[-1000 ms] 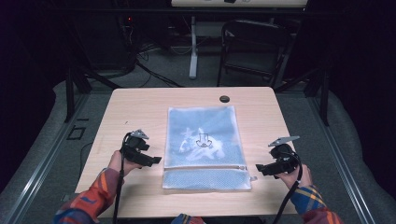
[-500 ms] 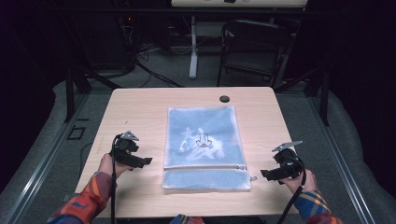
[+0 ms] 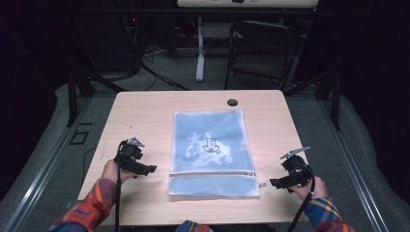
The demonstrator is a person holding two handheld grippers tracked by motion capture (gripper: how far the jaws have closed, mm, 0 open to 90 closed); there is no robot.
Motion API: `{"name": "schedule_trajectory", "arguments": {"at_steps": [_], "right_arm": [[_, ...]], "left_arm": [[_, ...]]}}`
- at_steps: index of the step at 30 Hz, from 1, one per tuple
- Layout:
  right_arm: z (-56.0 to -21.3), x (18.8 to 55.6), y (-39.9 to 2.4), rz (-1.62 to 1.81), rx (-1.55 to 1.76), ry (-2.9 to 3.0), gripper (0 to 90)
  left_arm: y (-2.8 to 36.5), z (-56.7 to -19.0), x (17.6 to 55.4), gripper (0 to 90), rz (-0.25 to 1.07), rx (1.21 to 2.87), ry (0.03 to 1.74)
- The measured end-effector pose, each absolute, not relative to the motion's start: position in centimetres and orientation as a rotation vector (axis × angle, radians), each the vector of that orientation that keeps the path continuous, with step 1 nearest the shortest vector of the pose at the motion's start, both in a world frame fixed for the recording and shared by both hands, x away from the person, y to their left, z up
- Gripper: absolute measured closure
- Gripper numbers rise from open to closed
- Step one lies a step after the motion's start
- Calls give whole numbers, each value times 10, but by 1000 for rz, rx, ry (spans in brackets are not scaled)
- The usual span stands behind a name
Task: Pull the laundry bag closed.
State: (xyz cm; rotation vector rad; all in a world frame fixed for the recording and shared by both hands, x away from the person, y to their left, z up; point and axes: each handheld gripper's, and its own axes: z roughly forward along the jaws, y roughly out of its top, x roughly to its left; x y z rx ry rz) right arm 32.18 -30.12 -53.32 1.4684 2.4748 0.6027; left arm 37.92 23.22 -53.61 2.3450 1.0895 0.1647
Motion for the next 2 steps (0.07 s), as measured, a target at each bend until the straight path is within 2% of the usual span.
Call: {"name": "schedule_trajectory", "arguments": {"at_steps": [2], "right_arm": [[-532,322,-301,603,1462,2475,142]], "left_arm": [[233,-536,380,151,163,2347,1084]]}}
